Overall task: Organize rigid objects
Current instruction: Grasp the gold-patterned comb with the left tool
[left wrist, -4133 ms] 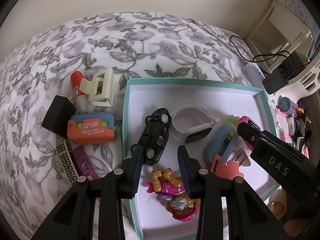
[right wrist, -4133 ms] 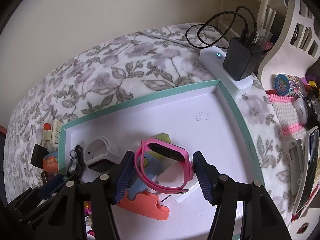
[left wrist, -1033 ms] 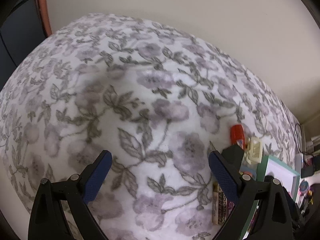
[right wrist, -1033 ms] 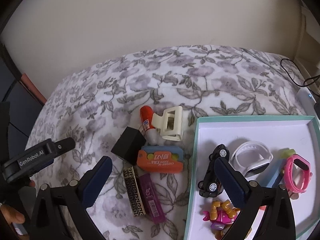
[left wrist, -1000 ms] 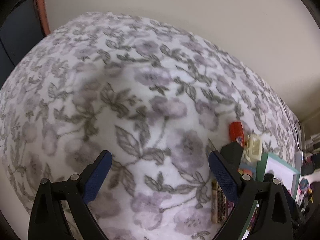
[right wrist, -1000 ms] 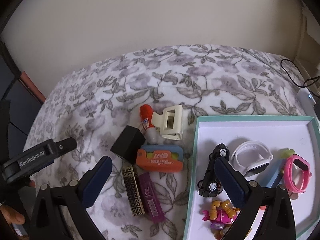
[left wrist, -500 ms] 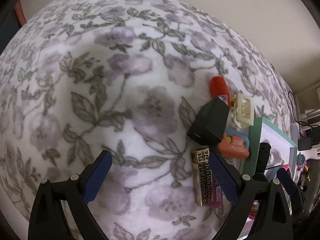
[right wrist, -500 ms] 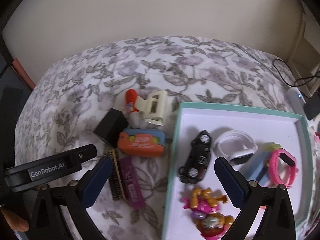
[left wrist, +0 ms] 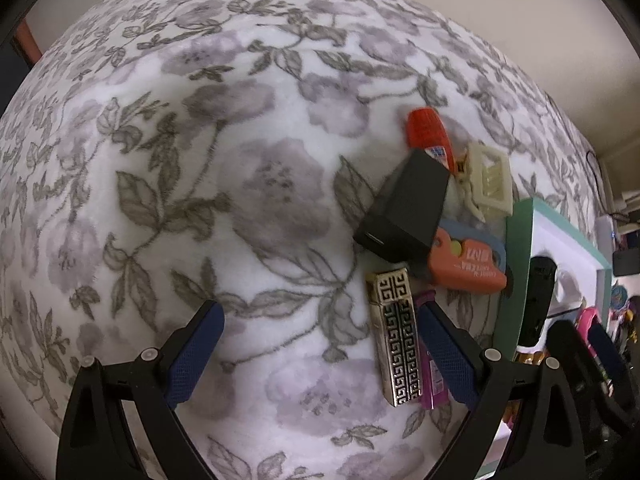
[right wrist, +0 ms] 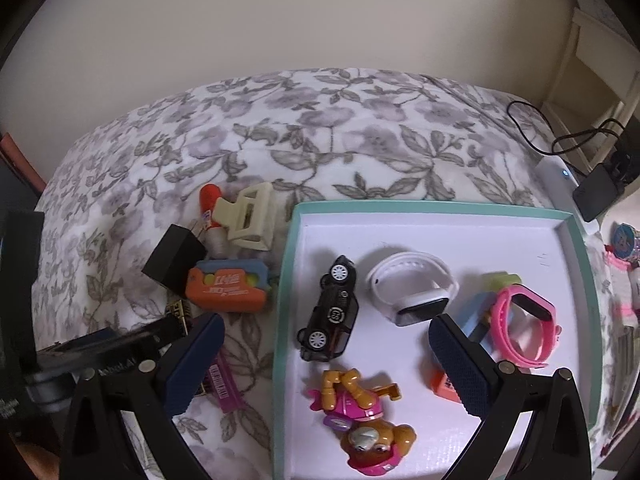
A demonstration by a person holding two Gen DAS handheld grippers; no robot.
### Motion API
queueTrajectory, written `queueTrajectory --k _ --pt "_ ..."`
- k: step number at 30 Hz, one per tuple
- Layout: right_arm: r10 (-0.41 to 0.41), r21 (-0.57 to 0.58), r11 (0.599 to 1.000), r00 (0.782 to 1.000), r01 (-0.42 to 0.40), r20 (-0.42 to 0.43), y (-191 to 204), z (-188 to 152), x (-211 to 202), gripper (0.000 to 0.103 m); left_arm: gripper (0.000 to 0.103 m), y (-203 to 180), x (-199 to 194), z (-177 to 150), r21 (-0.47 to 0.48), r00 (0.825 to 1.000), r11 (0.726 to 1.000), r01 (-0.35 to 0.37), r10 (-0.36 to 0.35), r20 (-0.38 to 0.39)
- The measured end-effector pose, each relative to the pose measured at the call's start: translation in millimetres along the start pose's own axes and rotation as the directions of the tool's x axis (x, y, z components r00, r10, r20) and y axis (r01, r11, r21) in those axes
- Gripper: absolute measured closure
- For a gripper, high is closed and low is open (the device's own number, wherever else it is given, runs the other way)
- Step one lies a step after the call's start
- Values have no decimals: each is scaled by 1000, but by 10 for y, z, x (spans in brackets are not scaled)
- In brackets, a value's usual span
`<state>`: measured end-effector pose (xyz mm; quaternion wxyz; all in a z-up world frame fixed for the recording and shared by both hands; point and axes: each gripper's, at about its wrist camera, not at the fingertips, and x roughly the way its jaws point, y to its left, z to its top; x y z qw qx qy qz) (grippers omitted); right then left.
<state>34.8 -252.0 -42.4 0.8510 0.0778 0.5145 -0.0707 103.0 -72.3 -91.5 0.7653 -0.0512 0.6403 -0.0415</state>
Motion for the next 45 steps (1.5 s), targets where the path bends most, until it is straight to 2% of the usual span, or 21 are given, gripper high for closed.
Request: queueTrajectory --k 6,12,14,23,28,36,45 --pt "13 9 1000 1000 -13 -9 -41 1 -6 0 8 -200 59 -77 34 1000 999 -7 7 -7" --pt "18 42 999 1000 -18 -20 -103 3 3 0 29 -372 74 -139 70 1000 997 11 -10 -7" --pt "21 50 999 1000 -20 -19 -121 5 -3 0 40 -421 53 -166 84 1000 996 21 -21 -1" --pt "38 52 998 999 -36 -20 -112 1 -13 0 76 -673 -38 -244 138 998 989 57 -58 1" --pt "41 51 998 999 -40 -18 -93 2 -24 0 77 -716 -57 -258 134 998 989 68 -69 0" --pt "68 32 997 997 -67 -30 -19 -21 2 1 82 -418 -57 -211 90 997 993 80 -79 -7" --pt "101 -102 989 995 -103 -22 338 -87 -7 18 82 179 -88 -93 -49 998 997 66 -66 7"
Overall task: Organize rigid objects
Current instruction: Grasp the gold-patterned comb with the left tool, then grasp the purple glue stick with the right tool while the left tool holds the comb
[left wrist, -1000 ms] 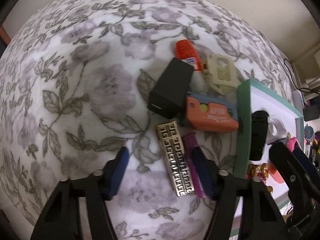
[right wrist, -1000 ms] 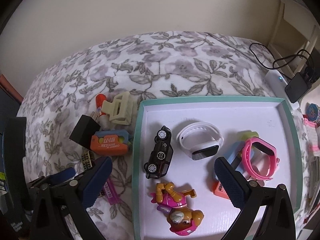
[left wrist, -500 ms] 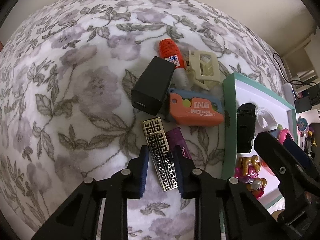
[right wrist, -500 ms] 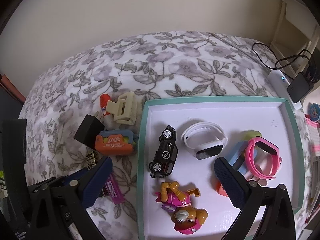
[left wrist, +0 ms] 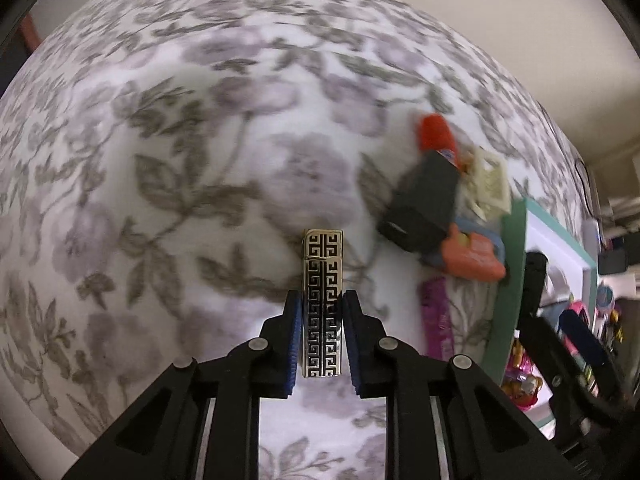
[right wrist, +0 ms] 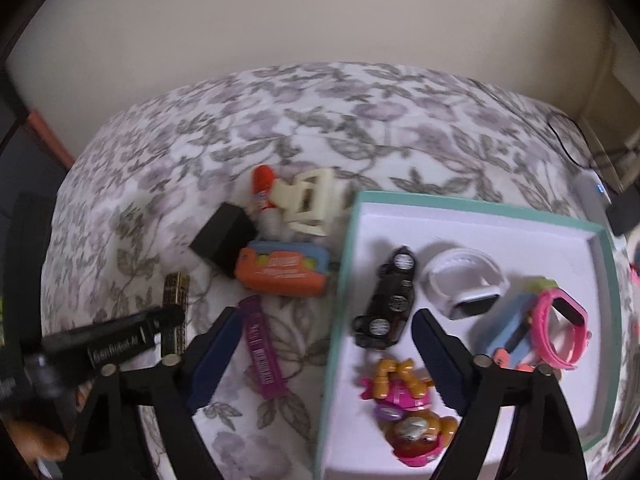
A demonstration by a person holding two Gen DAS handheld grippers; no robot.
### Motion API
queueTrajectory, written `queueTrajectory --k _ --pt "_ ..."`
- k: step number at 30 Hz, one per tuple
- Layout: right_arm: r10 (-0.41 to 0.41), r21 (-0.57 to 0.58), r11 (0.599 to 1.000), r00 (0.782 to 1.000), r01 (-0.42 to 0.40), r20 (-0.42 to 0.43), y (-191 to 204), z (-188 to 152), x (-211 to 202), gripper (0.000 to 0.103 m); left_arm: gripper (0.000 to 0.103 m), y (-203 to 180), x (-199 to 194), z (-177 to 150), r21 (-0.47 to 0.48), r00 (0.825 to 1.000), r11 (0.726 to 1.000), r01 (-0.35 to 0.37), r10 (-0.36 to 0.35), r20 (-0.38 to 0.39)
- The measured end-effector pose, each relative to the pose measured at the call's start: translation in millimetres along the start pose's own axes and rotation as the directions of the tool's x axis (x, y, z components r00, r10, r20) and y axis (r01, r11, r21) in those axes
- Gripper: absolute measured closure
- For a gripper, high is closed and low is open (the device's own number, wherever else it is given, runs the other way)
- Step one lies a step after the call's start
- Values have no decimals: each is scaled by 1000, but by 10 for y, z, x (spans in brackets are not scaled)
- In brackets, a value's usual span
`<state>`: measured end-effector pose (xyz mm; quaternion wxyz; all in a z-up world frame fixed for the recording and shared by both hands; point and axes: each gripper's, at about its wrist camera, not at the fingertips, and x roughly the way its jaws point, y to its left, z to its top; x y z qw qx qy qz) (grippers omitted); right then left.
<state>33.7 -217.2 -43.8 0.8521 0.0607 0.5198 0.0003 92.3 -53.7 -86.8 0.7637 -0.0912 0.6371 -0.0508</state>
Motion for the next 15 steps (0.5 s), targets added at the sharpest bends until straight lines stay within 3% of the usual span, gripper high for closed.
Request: queueTrajectory --k 3,7,15 --pt "10 -46 999 1000 -11 -8 137 -28 48 24 82 150 -44 17 -24 1000 1000 -12 13 5" --pt "14 -83 996 999 -16 -32 254 -73 137 40 81 244 -53 37 -44 1000 999 2 -2 1" --pt "-15 -162 987 997 3 -78 441 -191 302 53 81 211 5 26 -25 1000 999 -26 26 -12"
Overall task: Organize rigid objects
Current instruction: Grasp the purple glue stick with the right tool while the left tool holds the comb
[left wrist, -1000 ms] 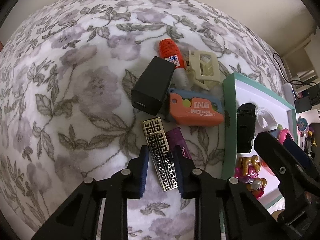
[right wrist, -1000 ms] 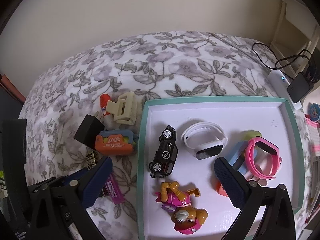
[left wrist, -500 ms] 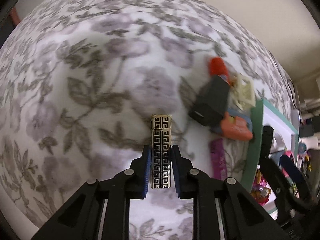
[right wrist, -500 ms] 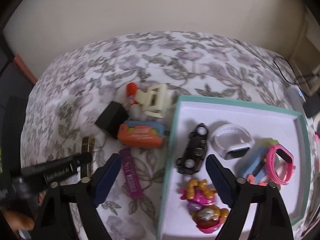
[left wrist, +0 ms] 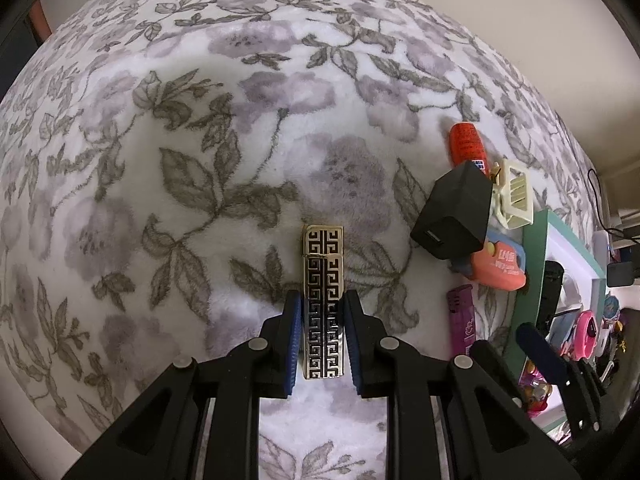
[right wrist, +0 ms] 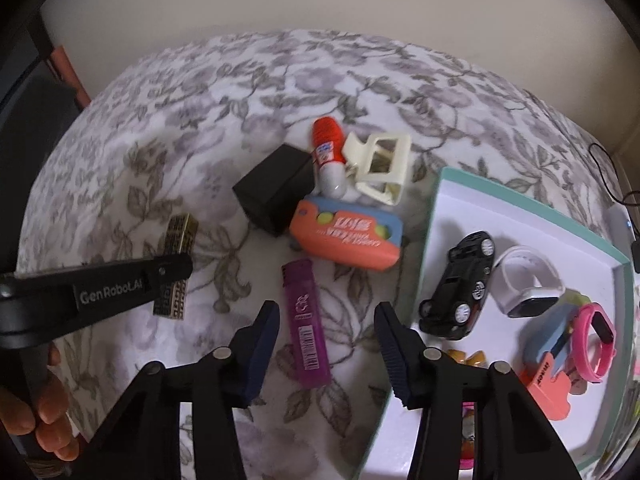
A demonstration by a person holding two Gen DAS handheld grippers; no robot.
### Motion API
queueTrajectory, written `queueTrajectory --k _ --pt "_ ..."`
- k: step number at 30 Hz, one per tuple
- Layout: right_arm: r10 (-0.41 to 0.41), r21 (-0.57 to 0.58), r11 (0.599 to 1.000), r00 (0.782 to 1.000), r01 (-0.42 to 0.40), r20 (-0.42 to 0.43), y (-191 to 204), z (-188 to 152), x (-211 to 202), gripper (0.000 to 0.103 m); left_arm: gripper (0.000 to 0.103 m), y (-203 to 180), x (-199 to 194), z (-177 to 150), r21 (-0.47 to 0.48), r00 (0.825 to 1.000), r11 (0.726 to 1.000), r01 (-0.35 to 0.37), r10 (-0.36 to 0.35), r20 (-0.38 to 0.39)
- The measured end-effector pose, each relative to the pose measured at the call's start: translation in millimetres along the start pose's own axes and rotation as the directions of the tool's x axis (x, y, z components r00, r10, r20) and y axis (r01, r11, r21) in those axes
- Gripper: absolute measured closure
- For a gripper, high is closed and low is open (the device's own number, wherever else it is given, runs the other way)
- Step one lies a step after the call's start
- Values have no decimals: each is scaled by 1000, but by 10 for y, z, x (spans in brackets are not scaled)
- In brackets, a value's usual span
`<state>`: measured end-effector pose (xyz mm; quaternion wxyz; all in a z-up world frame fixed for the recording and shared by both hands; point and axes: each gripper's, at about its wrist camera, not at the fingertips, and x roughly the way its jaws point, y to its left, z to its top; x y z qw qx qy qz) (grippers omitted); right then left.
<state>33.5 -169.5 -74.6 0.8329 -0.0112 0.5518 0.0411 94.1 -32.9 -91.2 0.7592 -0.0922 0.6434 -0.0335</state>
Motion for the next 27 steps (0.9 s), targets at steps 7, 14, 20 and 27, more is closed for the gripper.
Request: queueTrajectory --k 7,14,20,27 --pt "-72 -71 995 996 69 -44 149 -86 169 61 81 -83 121 7 21 1000 999 -26 26 6" --pt "-76 -61 995 996 73 -51 153 -128 235 62 81 -138 142 25 31 999 999 -40 39 15" --pt "-49 -49 998 997 47 -52 143 -121 233 79 81 -114 94 3 41 999 998 -44 44 15" --pt "9 15 1000 1000 -9 -7 39 -11 4 83 82 -77 -87 45 12 999 1000 21 -22 40"
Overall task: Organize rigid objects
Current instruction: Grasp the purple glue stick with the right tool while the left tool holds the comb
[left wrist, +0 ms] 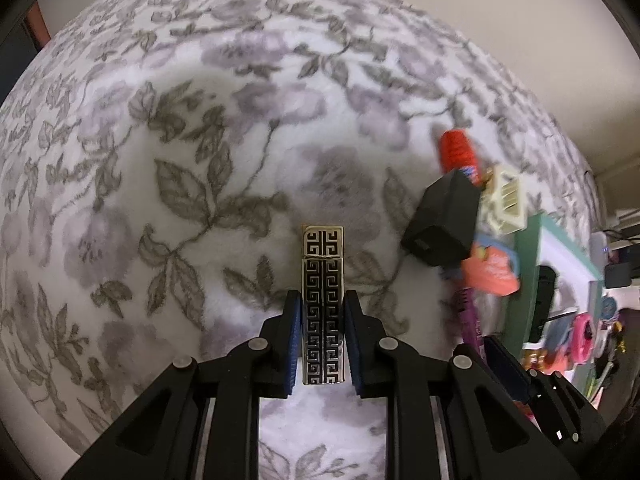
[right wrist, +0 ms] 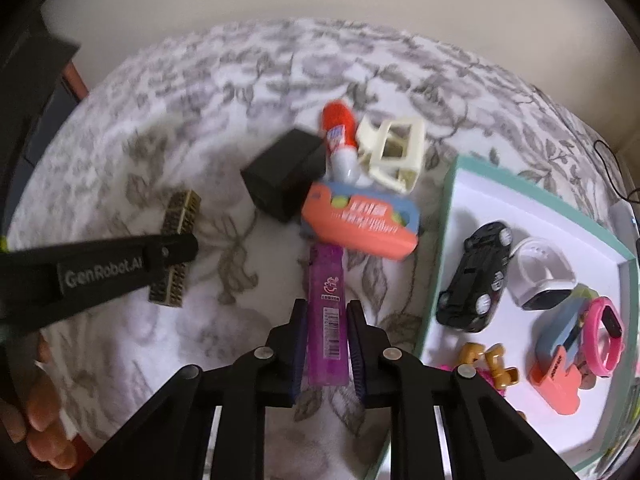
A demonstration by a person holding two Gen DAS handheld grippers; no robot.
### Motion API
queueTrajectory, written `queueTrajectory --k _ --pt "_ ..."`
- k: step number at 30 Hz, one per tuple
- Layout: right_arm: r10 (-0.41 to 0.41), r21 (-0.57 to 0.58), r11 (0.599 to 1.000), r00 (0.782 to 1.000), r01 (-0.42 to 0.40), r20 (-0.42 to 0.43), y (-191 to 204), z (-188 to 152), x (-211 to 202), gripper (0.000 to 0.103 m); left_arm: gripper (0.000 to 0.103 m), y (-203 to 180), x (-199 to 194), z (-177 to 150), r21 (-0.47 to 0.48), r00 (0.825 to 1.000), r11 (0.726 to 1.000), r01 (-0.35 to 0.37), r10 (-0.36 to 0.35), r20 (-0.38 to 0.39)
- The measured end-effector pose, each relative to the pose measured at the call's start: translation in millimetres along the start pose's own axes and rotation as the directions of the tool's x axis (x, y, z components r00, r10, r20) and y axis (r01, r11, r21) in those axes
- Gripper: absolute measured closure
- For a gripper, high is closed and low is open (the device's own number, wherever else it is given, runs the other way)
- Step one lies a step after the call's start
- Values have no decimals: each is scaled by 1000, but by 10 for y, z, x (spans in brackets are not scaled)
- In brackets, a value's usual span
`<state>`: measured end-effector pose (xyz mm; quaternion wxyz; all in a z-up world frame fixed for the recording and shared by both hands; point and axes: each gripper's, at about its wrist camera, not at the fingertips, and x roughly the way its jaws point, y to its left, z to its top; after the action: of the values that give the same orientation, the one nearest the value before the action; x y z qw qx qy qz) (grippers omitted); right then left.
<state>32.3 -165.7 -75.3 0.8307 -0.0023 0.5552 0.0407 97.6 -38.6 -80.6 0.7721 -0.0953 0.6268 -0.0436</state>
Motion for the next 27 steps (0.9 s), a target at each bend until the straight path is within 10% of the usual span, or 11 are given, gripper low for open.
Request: queueTrajectory --k 10,27 --pt "35 80 996 996 -41 83 -239 73 -377 91 82 -155 -615 32 59 985 996 68 -76 154" --pt "61 150 985 986 -85 154 -501 82 -681 91 82 -323 -834 -45 91 974 991 98 -114 193"
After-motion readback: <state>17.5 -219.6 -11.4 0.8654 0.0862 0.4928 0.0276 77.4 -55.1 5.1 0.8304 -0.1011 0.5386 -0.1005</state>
